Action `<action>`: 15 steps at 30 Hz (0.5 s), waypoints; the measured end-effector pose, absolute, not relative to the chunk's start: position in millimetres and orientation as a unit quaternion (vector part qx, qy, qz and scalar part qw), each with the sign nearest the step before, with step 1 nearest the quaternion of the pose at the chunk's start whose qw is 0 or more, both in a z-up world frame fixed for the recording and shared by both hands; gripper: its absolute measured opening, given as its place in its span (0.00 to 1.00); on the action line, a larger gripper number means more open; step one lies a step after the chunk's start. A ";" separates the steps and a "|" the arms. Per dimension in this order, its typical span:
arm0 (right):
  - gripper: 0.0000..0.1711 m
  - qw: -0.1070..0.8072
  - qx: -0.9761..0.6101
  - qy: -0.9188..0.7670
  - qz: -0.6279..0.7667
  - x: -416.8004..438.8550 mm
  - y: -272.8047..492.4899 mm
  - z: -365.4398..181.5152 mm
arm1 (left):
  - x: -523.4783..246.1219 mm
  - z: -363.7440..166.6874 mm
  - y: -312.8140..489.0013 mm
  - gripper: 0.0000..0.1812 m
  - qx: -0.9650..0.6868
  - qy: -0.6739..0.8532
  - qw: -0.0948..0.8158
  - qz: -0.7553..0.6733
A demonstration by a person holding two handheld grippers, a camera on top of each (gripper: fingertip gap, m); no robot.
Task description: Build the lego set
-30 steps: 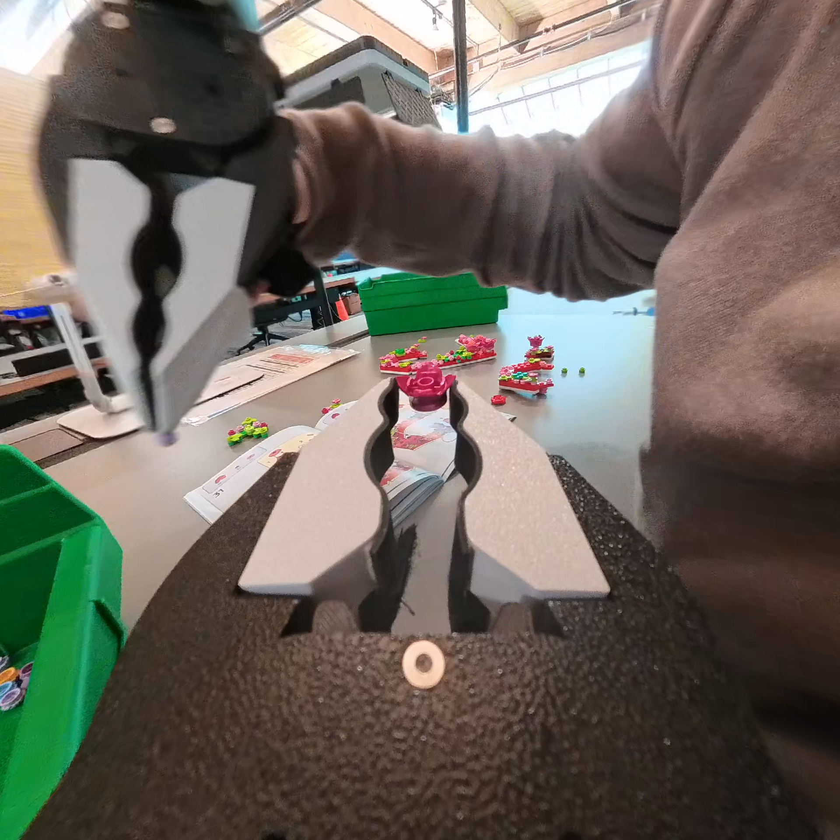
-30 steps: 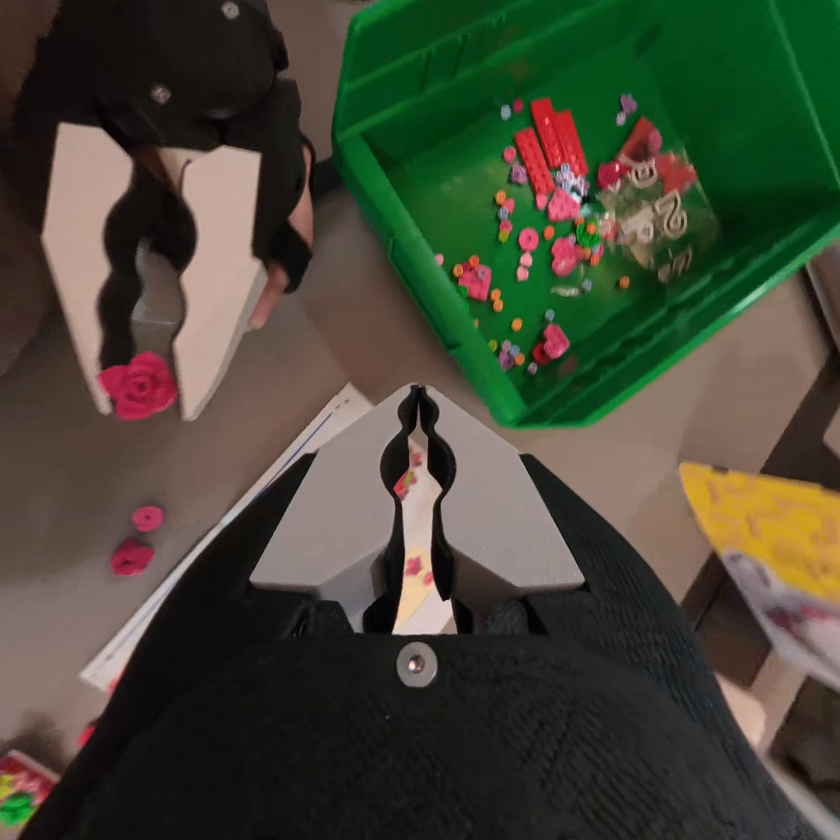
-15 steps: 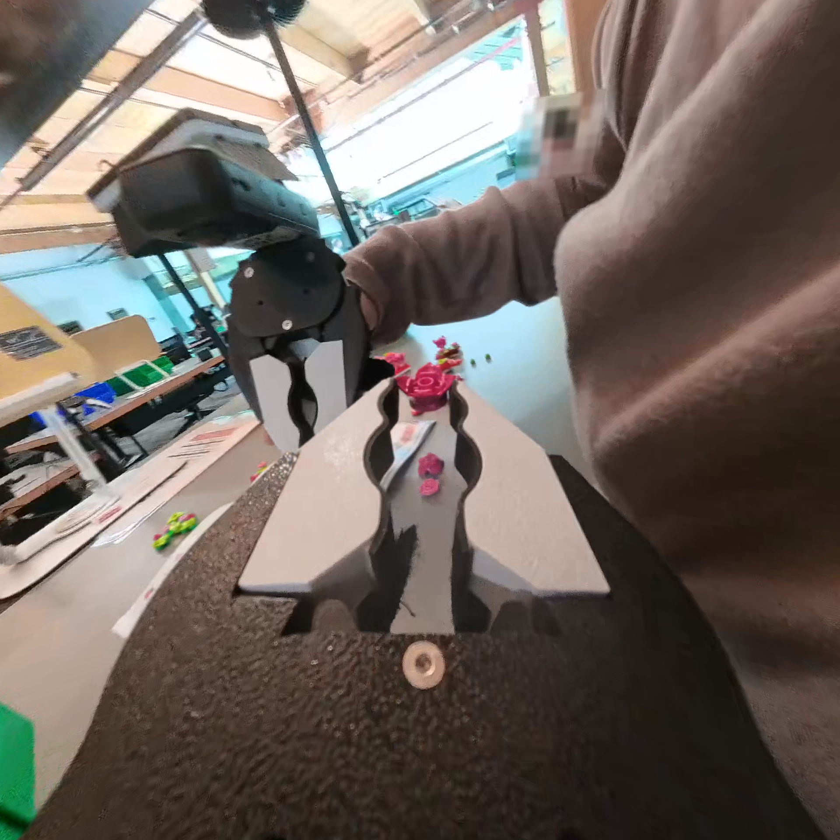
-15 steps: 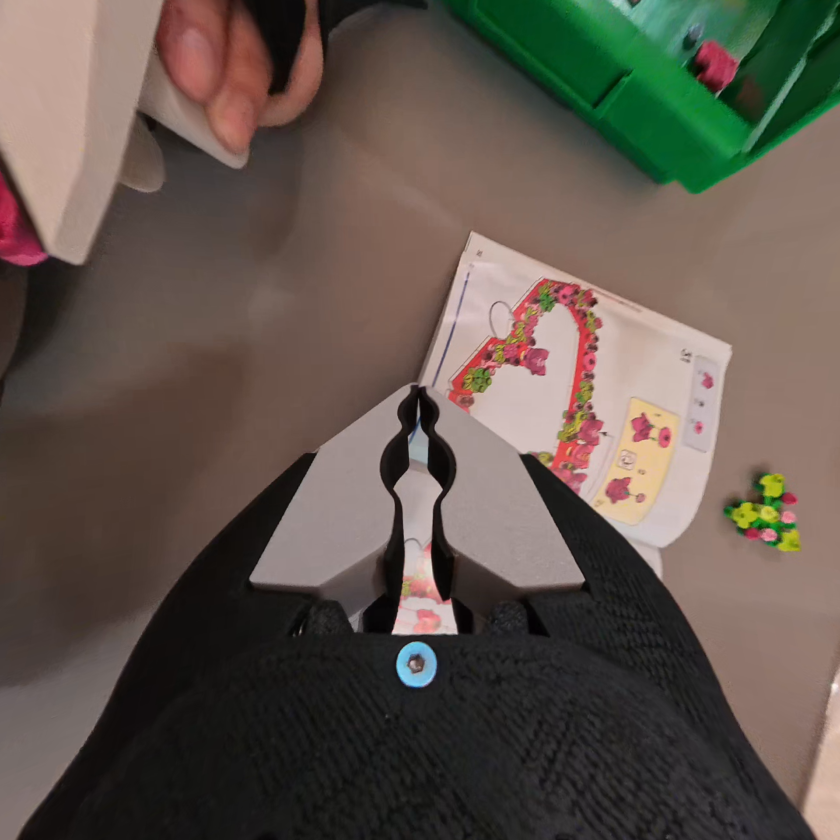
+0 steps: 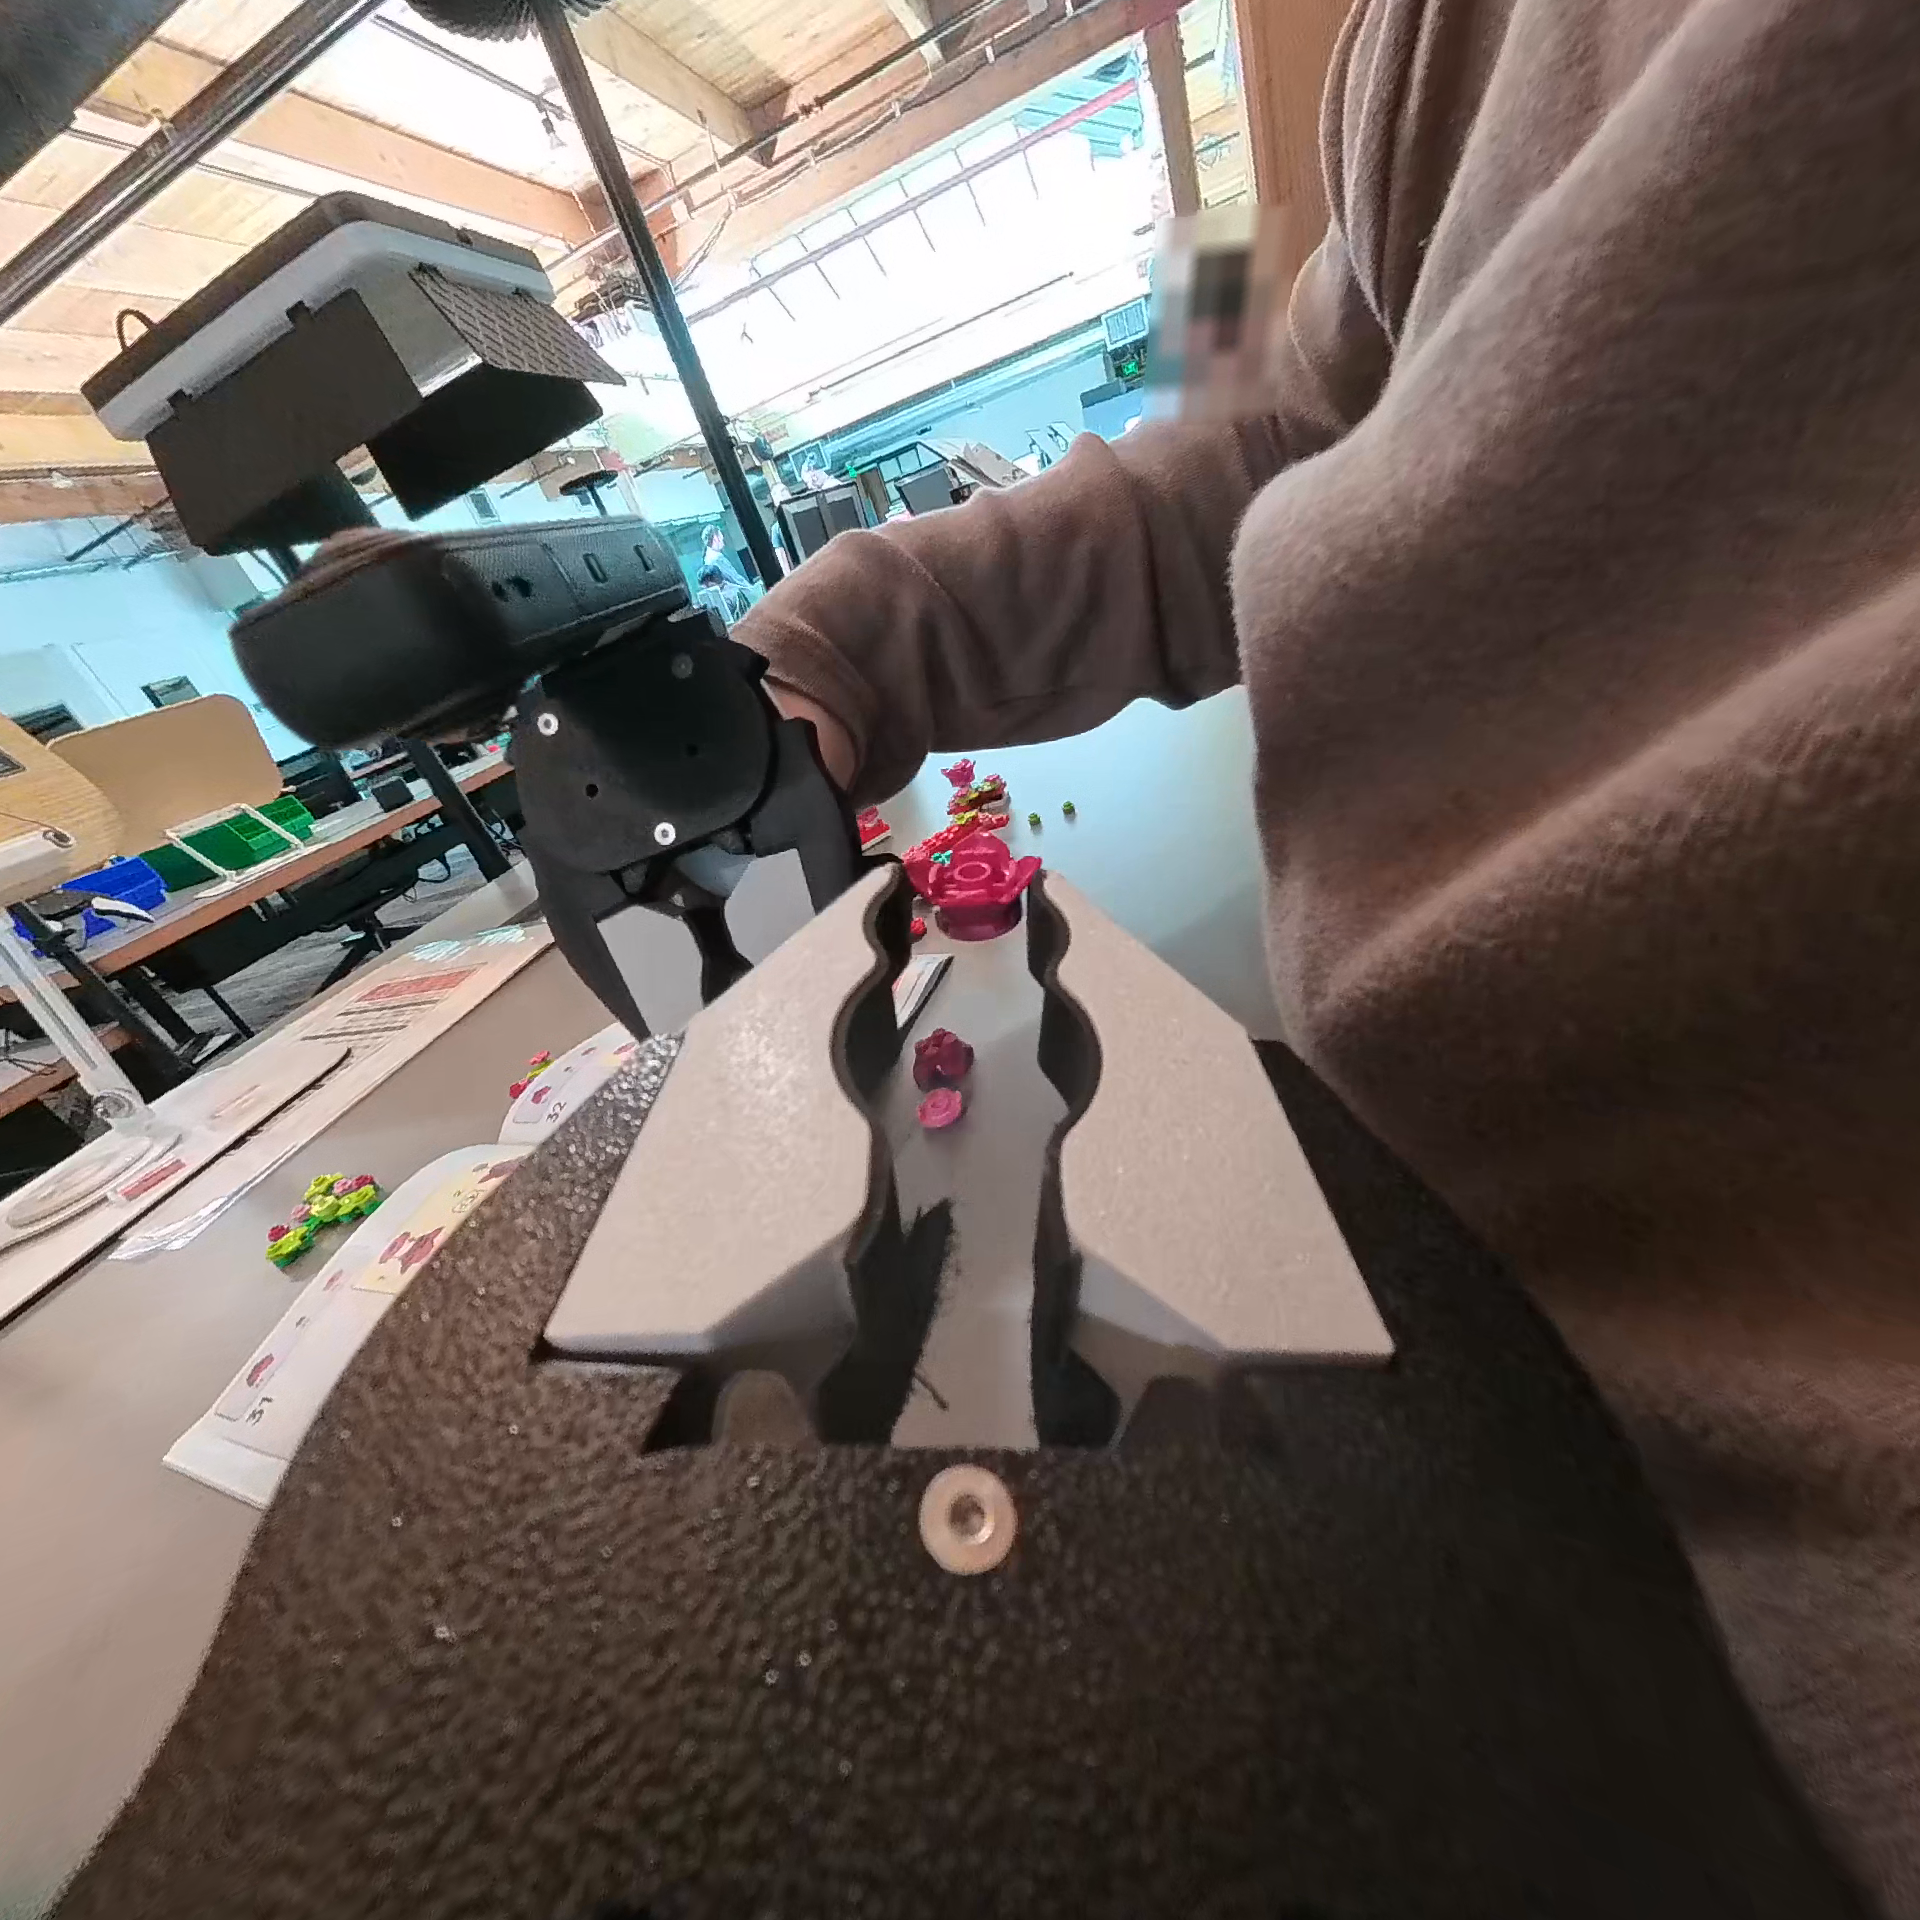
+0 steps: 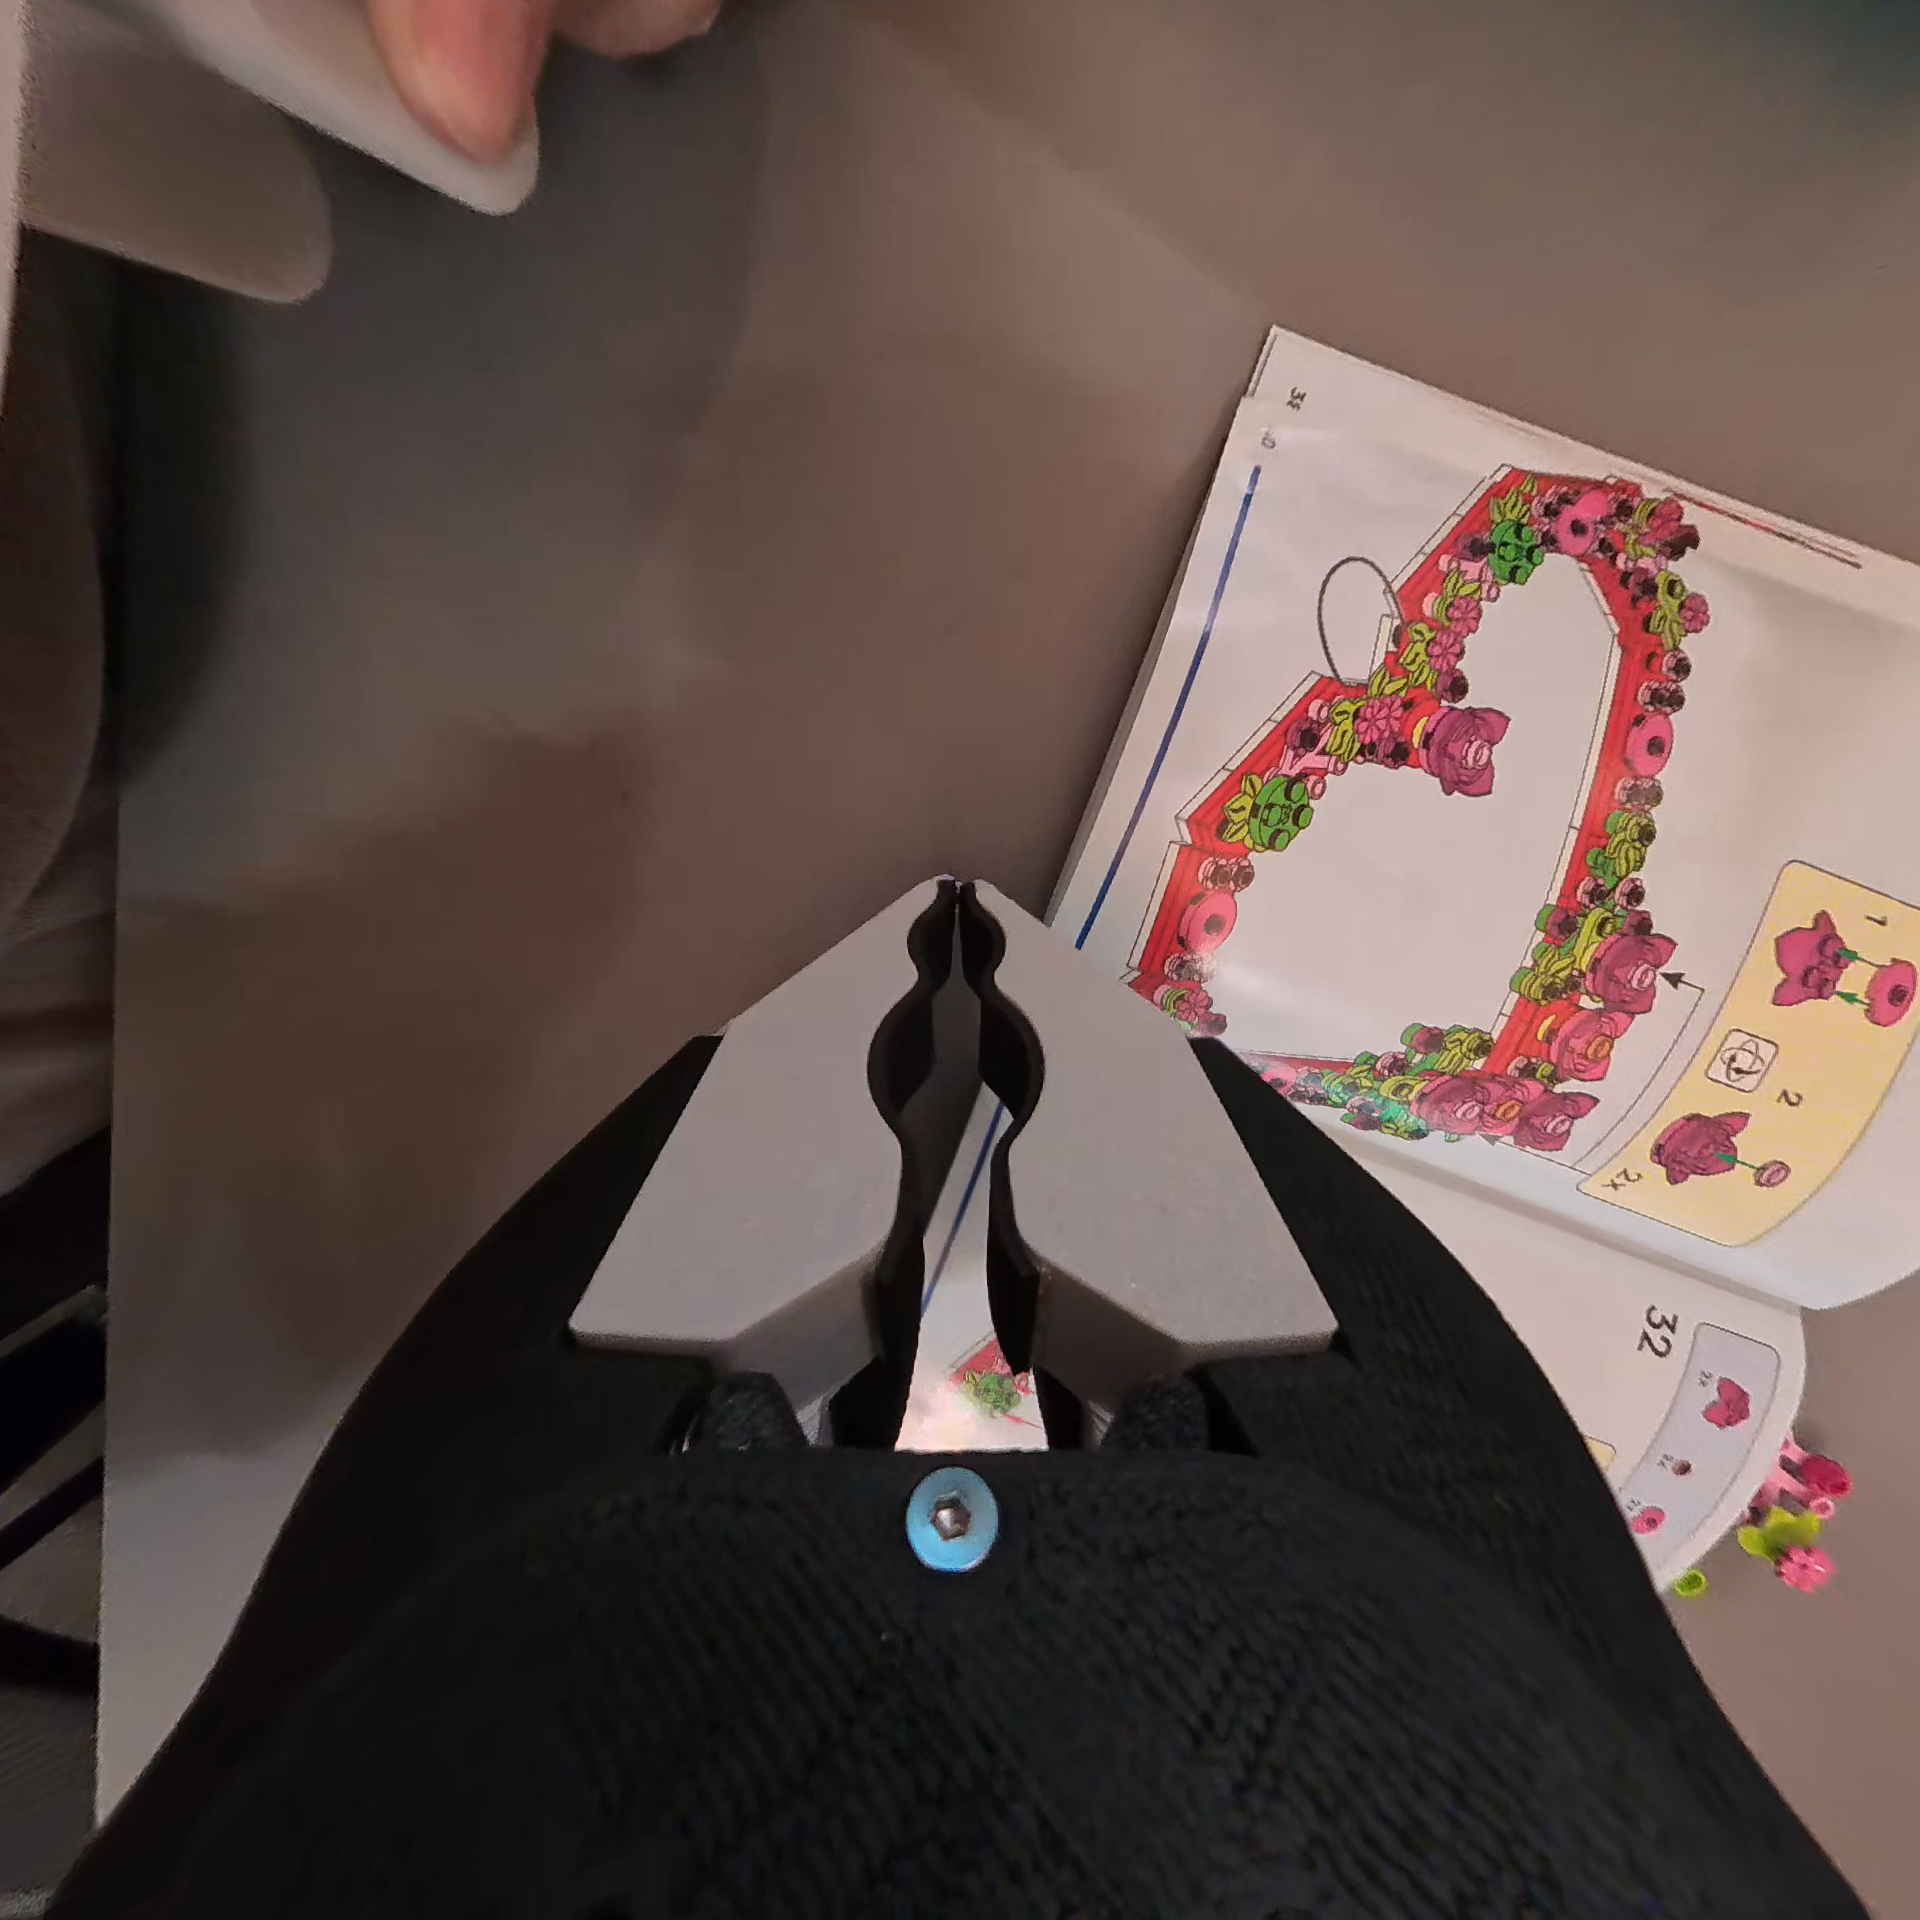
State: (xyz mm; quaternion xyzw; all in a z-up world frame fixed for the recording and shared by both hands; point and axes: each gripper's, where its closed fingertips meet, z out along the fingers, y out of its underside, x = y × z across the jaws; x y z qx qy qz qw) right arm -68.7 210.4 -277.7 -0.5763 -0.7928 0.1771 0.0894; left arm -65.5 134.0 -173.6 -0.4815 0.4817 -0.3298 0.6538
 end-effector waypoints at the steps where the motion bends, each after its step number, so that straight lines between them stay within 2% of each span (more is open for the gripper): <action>1: 0.00 0.088 -0.578 -0.792 0.176 -68.2 210.7 -277.8 | -65.6 -173.5 134.3 0.11 -0.482 0.481 0.654 -0.330; 9: 0.06 0.068 -0.591 -0.778 0.201 -62.8 204.8 -271.9 | -66.9 -172.1 134.1 0.11 -0.481 0.478 0.655 -0.333; 15: 0.06 0.076 -0.586 -0.784 0.188 -60.9 207.4 -275.0 | -66.9 -172.4 133.5 0.11 -0.482 0.480 0.653 -0.334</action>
